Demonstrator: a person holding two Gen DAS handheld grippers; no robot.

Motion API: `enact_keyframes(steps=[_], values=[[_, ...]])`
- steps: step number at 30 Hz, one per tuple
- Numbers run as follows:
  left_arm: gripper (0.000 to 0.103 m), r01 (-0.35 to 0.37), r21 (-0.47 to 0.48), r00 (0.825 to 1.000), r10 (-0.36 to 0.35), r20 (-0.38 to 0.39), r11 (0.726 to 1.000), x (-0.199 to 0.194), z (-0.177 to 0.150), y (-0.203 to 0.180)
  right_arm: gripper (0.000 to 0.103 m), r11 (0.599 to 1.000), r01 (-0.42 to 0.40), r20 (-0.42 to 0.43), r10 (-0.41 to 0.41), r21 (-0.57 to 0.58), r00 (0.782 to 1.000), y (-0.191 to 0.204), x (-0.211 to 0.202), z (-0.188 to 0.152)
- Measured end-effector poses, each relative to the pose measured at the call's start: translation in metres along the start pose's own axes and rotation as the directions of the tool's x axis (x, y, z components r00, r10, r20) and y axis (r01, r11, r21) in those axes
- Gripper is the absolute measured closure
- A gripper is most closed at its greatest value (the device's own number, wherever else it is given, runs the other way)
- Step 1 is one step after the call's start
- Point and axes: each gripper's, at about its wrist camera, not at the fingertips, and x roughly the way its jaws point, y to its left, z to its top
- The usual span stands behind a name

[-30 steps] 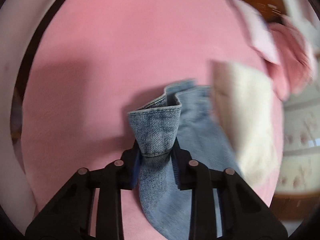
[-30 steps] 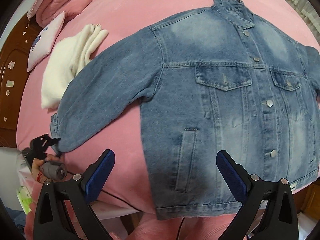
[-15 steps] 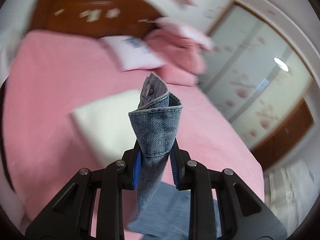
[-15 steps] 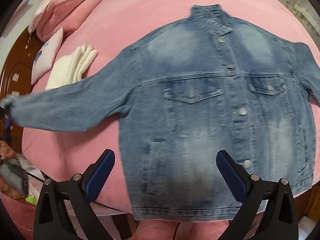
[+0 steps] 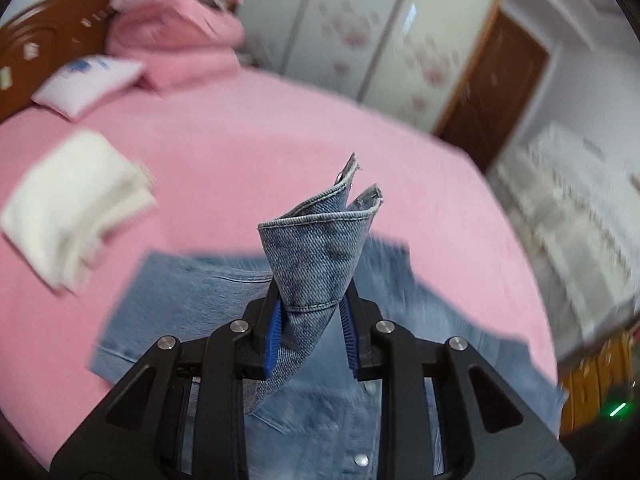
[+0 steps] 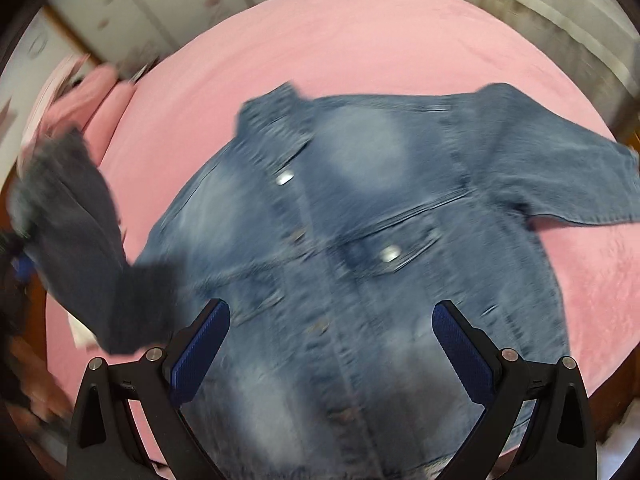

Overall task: Fold large clothes
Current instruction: 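Lift the gripped sleeve with the left tool and fold it across the jacket front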

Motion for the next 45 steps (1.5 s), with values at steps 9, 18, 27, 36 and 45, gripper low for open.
enact_keyframes(steps=[9,18,27,36,45], values=[[0.043,-0.022,-0.115,0.883,-0.035,-0.467,0.993,0.138,-0.120,-0.048,0.000,0.990,0.037,0.055,-0.045,0.133,0.997,-0.062,0.026,0.020],[0.030,0.044,0.049,0.804,-0.006,-0.595,0.998,0.104,-0.126,0.021,0.000,0.978,-0.107,-0.133,0.131,0.177,0.982,-0.057,0.088,0.008],[0.030,-0.330,0.127,0.739,0.340,-0.581,0.935,0.061,-0.125,0.132,0.009,0.964,-0.253,-0.331,0.264,0.078,0.906,0.021,0.169,-0.020],[0.030,-0.463,-0.152,0.775,0.316,-0.548,0.873,0.063,-0.118,0.207,0.102,0.997,-0.060,-0.256,0.046,-0.050,0.966,0.051,0.171,-0.025],[0.030,-0.465,-0.113,0.778,0.344,-0.525,0.878,0.057,-0.112,0.213,0.103,0.942,-0.213,0.005,0.222,-0.260,0.975,0.068,0.069,0.046]])
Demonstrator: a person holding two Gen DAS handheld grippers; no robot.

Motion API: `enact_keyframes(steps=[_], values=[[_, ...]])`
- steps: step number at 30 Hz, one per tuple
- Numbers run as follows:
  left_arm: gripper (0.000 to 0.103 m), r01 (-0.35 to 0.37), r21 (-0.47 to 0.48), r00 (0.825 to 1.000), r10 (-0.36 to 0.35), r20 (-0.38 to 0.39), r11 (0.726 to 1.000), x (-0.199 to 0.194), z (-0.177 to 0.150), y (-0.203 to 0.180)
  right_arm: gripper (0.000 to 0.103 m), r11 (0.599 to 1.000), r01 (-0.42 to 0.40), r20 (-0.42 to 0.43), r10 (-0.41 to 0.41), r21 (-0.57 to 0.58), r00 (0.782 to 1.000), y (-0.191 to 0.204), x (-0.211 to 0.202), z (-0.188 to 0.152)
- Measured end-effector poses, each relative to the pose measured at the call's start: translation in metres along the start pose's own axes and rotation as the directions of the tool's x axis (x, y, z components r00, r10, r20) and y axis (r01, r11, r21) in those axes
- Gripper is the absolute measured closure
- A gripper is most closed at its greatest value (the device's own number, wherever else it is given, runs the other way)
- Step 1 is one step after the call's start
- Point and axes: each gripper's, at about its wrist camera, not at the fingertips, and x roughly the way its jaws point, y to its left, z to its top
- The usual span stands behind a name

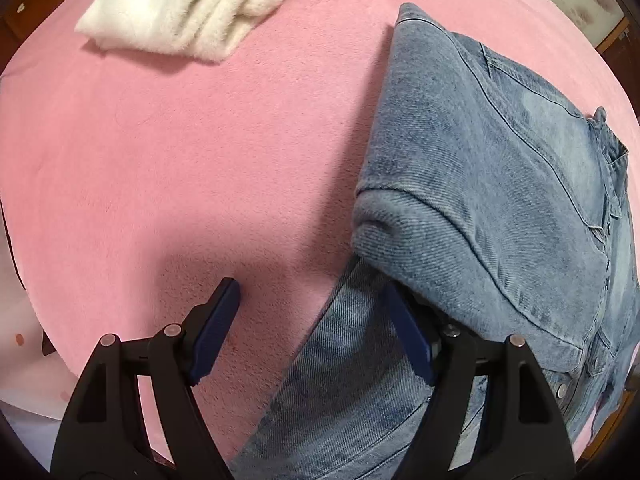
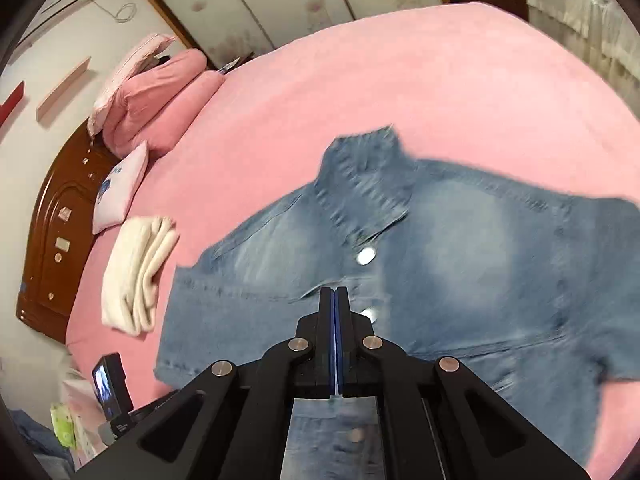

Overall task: Fold large clothes
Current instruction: 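Lift the gripped sleeve with the left tool and fold it across the jacket front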

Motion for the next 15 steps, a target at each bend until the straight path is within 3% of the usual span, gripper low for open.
enact_keyframes(steps=[4,6,8,9,11,12,13,15], values=[[0.030,-0.008,-0.005,1.000,0.008,-0.005,1.000,0.000,-0.005,0.004,0.102,0.979,-0.088,-0.173,0.120,0.184,0.978,-0.034,0.028,0.000],[0.030,-0.011,-0.005,1.000,0.011,-0.012,1.000,-0.003,-0.008,0.005,0.102,0.972,-0.033,-0.305,0.105,0.231,0.947,-0.050,0.052,-0.020],[0.030,-0.011,0.004,1.000,0.011,-0.022,1.000,-0.004,-0.011,0.007,0.100,0.973,0.029,-0.369,0.059,0.229,0.928,-0.064,0.074,-0.033],[0.030,-0.012,0.009,1.000,0.012,-0.026,1.000,-0.005,-0.012,0.009,0.092,0.972,0.042,-0.380,0.050,0.230,0.924,-0.062,0.080,-0.044],[0.030,-0.010,0.020,0.999,0.011,-0.033,1.000,-0.004,-0.012,0.003,0.064,0.965,0.028,-0.402,0.082,0.262,0.912,-0.068,0.091,-0.067],[0.030,-0.012,0.024,0.999,0.013,-0.034,1.000,-0.005,-0.017,-0.002,0.045,0.962,0.021,-0.412,0.097,0.272,0.906,-0.068,0.092,-0.073],[0.030,-0.014,0.026,0.999,0.015,-0.036,1.000,-0.006,-0.018,-0.001,0.037,0.961,0.018,-0.425,0.106,0.278,0.899,-0.067,0.098,-0.080],[0.030,-0.016,0.028,0.999,0.017,-0.036,0.999,-0.007,-0.019,0.000,0.037,0.970,0.055,-0.442,0.057,0.236,0.895,-0.065,0.110,-0.088]])
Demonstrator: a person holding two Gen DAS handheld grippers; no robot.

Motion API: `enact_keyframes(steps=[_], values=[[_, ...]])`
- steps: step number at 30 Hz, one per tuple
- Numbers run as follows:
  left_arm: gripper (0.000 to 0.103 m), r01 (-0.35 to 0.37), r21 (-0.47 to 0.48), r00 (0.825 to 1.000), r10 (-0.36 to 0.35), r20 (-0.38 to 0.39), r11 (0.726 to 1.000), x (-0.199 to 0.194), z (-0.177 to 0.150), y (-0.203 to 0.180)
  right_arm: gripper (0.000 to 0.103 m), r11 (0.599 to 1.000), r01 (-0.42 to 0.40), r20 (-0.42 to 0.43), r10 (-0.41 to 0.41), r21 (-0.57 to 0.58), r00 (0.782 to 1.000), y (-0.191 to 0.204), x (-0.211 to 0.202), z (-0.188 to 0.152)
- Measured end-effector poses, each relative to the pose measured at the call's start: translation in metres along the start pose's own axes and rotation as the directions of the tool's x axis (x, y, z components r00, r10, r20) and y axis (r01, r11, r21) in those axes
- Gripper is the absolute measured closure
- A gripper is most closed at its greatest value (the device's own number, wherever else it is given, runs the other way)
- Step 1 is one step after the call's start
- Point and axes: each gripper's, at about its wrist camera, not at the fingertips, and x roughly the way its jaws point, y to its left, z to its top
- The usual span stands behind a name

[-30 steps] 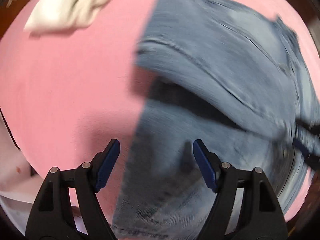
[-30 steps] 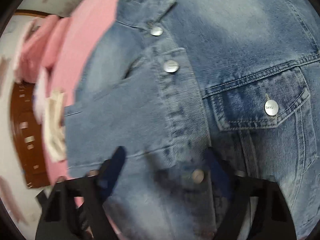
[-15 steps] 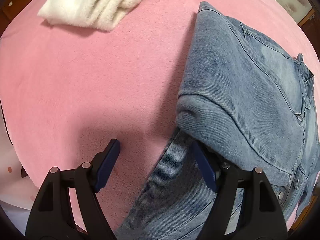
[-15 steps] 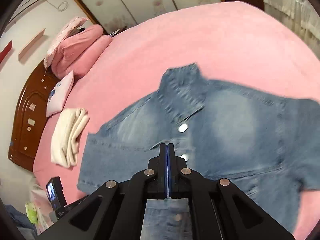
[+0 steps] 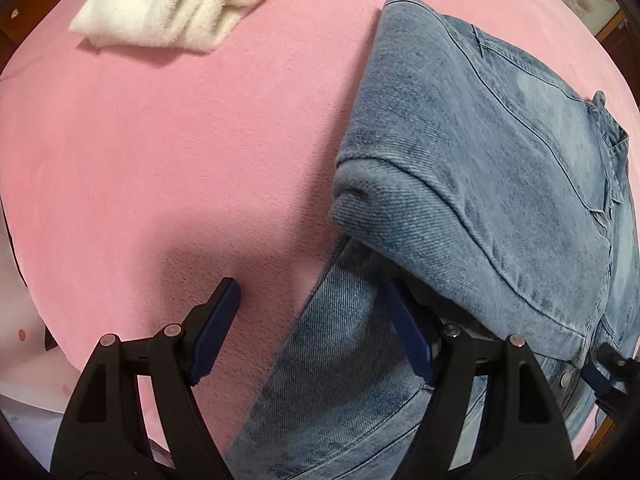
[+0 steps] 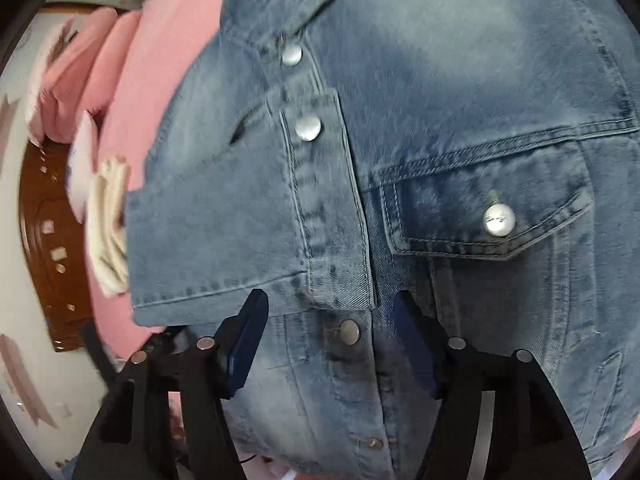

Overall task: Fold large clothes
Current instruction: 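Lift the gripped sleeve with the left tool and fold it across the jacket front, then lay the sleeve flat, open the left tool and withdraw it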

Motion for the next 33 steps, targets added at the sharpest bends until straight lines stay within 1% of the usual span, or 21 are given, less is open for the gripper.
enact_keyframes(steps=[2,3,5,6,7,11,14,15,18,20,23,24,25,26,27,28,29,30,31,32,33], values=[[0.030,-0.003,-0.006,1.000,0.003,0.000,1.000,0.000,0.000,-0.005,0.045,0.996,0.068,0.031,-0.067,-0.051,0.997,0.004,0.009,-0.001],[0.030,-0.004,-0.009,1.000,0.004,0.001,1.000,0.000,0.000,-0.004,0.068,0.992,0.089,0.059,-0.084,-0.093,0.995,0.009,0.010,0.000],[0.030,-0.008,-0.012,1.000,0.008,-0.001,1.000,0.002,-0.003,-0.007,0.079,0.979,0.144,0.073,-0.134,-0.145,0.988,0.019,0.013,0.001],[0.030,-0.011,-0.013,1.000,0.011,-0.002,1.000,0.001,-0.004,-0.005,0.093,0.971,0.163,0.075,-0.152,-0.176,0.985,0.023,0.013,0.002],[0.030,-0.014,-0.014,1.000,0.014,-0.002,1.000,0.006,-0.003,-0.016,0.096,0.967,0.175,0.086,-0.161,-0.188,0.983,0.027,0.011,0.006],[0.030,-0.019,-0.012,1.000,0.019,-0.005,1.000,0.016,-0.004,-0.036,0.097,0.979,0.118,0.158,-0.092,-0.166,0.983,0.025,-0.020,0.014],[0.030,-0.019,-0.012,1.000,0.019,-0.006,1.000,0.017,-0.006,-0.035,0.097,0.989,0.064,0.233,-0.031,-0.134,0.972,0.013,-0.059,0.021],[0.030,-0.020,-0.013,1.000,0.020,-0.006,1.000,0.016,-0.006,-0.035,0.097,0.990,0.066,0.257,-0.033,-0.122,0.966,0.007,-0.072,0.023],[0.030,-0.021,-0.022,1.000,0.021,-0.009,1.000,0.023,0.000,-0.043,0.097,0.978,0.173,0.346,-0.124,-0.115,0.930,0.007,-0.091,0.029],[0.030,-0.018,-0.036,1.000,0.017,-0.011,0.999,0.033,0.009,-0.055,0.097,0.968,0.235,0.394,-0.183,-0.086,0.901,-0.011,-0.103,0.035],[0.030,-0.018,-0.040,1.000,0.018,-0.012,0.999,0.034,0.011,-0.055,0.096,0.958,0.283,0.340,-0.248,-0.056,0.907,-0.034,-0.093,0.048],[0.030,-0.021,-0.036,1.000,0.021,-0.010,0.999,0.033,0.010,-0.055,0.096,0.947,0.317,0.331,-0.286,-0.044,0.899,-0.036,-0.087,0.051],[0.030,-0.024,-0.033,1.000,0.023,-0.007,0.999,0.030,0.010,-0.048,0.096,0.927,0.374,0.328,-0.344,-0.033,0.880,-0.041,-0.082,0.051],[0.032,-0.030,-0.032,1.000,0.030,0.008,0.999,0.033,0.016,-0.055,0.096,0.902,0.432,0.340,-0.398,-0.026,0.852,-0.044,-0.083,0.051],[0.042,-0.038,-0.024,0.999,0.039,0.037,0.999,0.025,0.016,-0.057,0.096,0.894,0.448,0.355,-0.411,-0.024,0.840,-0.043,-0.085,0.049],[0.048,-0.048,-0.016,0.997,0.049,0.062,0.999,0.017,0.016,-0.061,0.096,0.895,0.446,0.392,-0.402,-0.024,0.828,-0.040,-0.091,0.046],[0.051,-0.073,-0.007,0.993,0.073,0.088,0.997,0.008,0.015,-0.065,0.096,0.905,0.424,0.430,-0.372,-0.028,0.823,-0.034,-0.097,0.042],[0.055,-0.093,0.003,0.988,0.092,0.123,0.996,-0.005,0.013,-0.070,0.095,0.926,0.375,0.461,-0.313,-0.048,0.830,-0.026,-0.101,0.037],[0.059,-0.082,0.012,0.985,0.080,0.154,0.997,-0.015,0.011,-0.075,0.095,0.946,0.315,0.466,-0.245,-0.078,0.850,-0.018,-0.103,0.032],[0.060,-0.041,0.031,0.983,0.035,0.182,0.999,-0.026,0.010,-0.082,0.096,0.961,0.253,0.451,-0.177,-0.112,0.875,-0.009,-0.100,0.028],[0.060,0.030,0.064,0.980,-0.042,0.196,0.998,-0.036,0.008,-0.093,0.096,0.974,0.153,0.394,-0.076,-0.167,0.916,0.003,-0.092,0.028]])
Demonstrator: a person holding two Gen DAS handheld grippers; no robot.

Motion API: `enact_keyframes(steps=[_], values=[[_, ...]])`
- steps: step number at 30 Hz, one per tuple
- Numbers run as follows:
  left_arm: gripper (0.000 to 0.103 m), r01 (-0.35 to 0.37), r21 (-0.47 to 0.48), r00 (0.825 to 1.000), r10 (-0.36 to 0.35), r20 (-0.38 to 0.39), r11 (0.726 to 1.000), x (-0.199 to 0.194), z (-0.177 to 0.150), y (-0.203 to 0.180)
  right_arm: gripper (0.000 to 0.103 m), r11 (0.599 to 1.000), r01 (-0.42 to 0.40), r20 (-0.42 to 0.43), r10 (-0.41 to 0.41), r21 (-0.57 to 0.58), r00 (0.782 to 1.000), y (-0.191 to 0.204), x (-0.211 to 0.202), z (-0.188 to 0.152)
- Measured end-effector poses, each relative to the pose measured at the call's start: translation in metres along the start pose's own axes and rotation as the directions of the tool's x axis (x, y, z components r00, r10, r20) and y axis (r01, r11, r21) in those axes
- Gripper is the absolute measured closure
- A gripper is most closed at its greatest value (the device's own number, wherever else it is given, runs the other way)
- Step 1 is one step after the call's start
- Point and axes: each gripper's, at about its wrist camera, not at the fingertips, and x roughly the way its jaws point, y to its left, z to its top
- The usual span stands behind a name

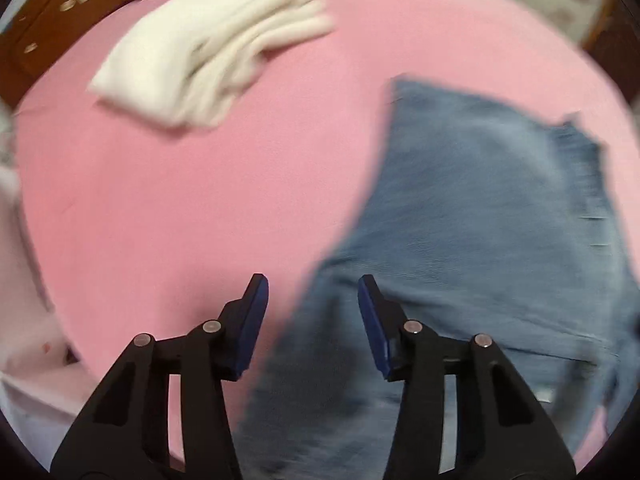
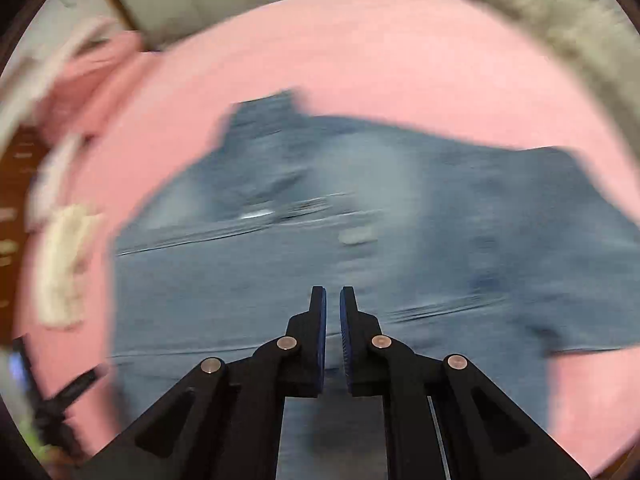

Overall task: Fold large clothes
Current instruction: 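Lay the sleeve flat, open the left tool and withdraw it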

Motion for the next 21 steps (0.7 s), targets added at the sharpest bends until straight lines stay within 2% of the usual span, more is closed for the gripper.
enact_keyframes(steps=[1,2,3,4,5,6,7,8,9,10,11,12,13,14,15,16,17,18,19,20,21], values=[[0.060,0.100,0.025,0.995,-0.100,-0.017,0.995,-0.004,0.001,-0.013,0.096,0.998,-0.066,-0.034,0.066,0.003,0.997,0.010,0.007,0.001],[0.060,0.185,0.037,0.981,-0.183,-0.058,0.982,-0.002,0.003,-0.025,0.096,0.984,-0.172,-0.089,0.175,0.035,0.981,0.021,0.020,-0.002],[0.060,0.238,0.038,0.967,-0.233,-0.102,0.971,0.001,0.002,-0.033,0.096,0.956,-0.273,-0.140,0.286,0.105,0.948,0.030,0.036,-0.007],[0.060,0.291,0.028,0.945,-0.282,-0.164,0.956,0.011,0.004,-0.044,0.096,0.921,-0.344,-0.187,0.376,0.184,0.908,0.038,0.055,-0.012],[0.060,0.303,0.018,0.935,-0.293,-0.197,0.953,0.022,0.011,-0.056,0.096,0.893,-0.378,-0.227,0.432,0.245,0.873,0.043,0.070,-0.016],[0.060,0.299,0.011,0.933,-0.290,-0.212,0.954,0.029,0.014,-0.057,0.096,0.872,-0.391,-0.261,0.467,0.295,0.845,0.047,0.085,-0.021],[0.064,0.282,0.006,0.932,-0.272,-0.241,0.960,0.041,0.017,-0.059,0.096,0.862,-0.379,-0.293,0.479,0.338,0.827,0.049,0.103,-0.026],[0.070,0.257,0.009,0.933,-0.245,-0.263,0.966,0.052,0.020,-0.061,0.096,0.869,-0.357,-0.309,0.463,0.341,0.831,0.048,0.112,-0.028],[0.080,0.195,0.023,0.936,-0.179,-0.302,0.981,0.064,0.023,-0.060,0.096,0.888,-0.322,-0.325,0.426,0.328,0.844,0.045,0.118,-0.029],[0.082,0.153,0.029,0.937,-0.136,-0.323,0.988,0.072,0.024,-0.055,0.098,0.930,-0.236,-0.352,0.329,0.283,0.876,0.037,0.121,-0.029],[0.082,0.140,0.018,0.936,-0.127,-0.329,0.990,0.073,0.027,-0.047,0.101,0.941,-0.214,-0.355,0.300,0.262,0.885,0.029,0.121,-0.027],[0.084,0.154,-0.018,0.935,-0.152,-0.320,0.988,0.074,0.029,-0.033,0.102,0.942,-0.226,-0.337,0.303,0.248,0.892,0.014,0.116,-0.022],[0.092,0.179,-0.045,0.932,-0.184,-0.314,0.983,0.075,0.030,-0.022,0.102,0.949,-0.217,-0.318,0.283,0.228,0.905,0.003,0.111,-0.019],[0.098,0.196,-0.062,0.928,-0.206,-0.310,0.979,0.076,0.030,-0.011,0.103,0.975,-0.149,-0.282,0.192,0.166,0.940,-0.017,0.097,-0.014],[0.102,0.189,-0.059,0.929,-0.198,-0.312,0.980,0.077,0.029,0.001,0.103,0.990,-0.078,-0.244,0.105,0.118,0.964,-0.034,0.088,-0.010],[0.102,0.189,-0.054,0.929,-0.197,-0.313,0.980,0.077,0.029,0.008,0.103,0.997,0.002,-0.198,0.014,0.081,0.980,-0.055,0.073,-0.009],[0.102,0.203,-0.053,0.926,-0.209,-0.315,0.978,0.078,0.029,0.014,0.103,0.995,0.079,-0.167,-0.068,0.059,0.984,-0.077,0.060,-0.009],[0.102,0.210,-0.055,0.925,-0.217,-0.313,0.976,0.076,0.030,0.019,0.103,0.997,-0.007,-0.156,0.019,0.082,0.988,-0.094,0.051,-0.010],[0.102,0.204,-0.054,0.926,-0.211,-0.312,0.977,0.074,0.031,0.020,0.103,0.996,-0.027,-0.149,0.040,0.089,0.988,-0.100,0.049,-0.009],[0.102,0.193,-0.044,0.930,-0.197,-0.309,0.980,0.071,0.031,0.019,0.103,0.998,0.014,-0.127,-0.007,0.057,0.992,-0.099,0.040,-0.010],[0.102,0.192,-0.027,0.936,-0.191,-0.294,0.981,0.065,0.031,0.014,0.102,0.994,0.105,-0.095,-0.105,-0.006,0.990,-0.092,0.034,-0.010]])
